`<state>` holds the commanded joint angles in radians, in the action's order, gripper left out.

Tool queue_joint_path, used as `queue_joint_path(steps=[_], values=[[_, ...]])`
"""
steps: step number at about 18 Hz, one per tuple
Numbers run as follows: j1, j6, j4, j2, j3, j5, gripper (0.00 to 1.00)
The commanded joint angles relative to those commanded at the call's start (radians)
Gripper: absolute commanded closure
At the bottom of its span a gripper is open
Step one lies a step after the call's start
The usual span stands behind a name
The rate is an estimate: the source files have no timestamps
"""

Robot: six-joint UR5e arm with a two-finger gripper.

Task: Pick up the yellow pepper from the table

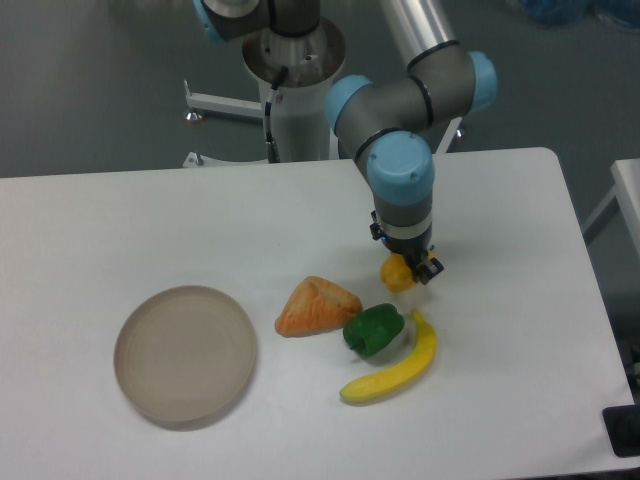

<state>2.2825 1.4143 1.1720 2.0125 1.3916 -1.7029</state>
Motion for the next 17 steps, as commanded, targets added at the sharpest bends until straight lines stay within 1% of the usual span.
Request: queue_joint_path(steps=[2, 6, 17], values=[[0.002, 0.0, -0.003, 0.009, -0.037, 0.051, 0.56], [-0.005, -0.002, -0.008, 0.032, -0.066, 0.066, 0.56], [-0.005, -0.002, -0.012, 0.048, -0.072, 0.069, 0.56]])
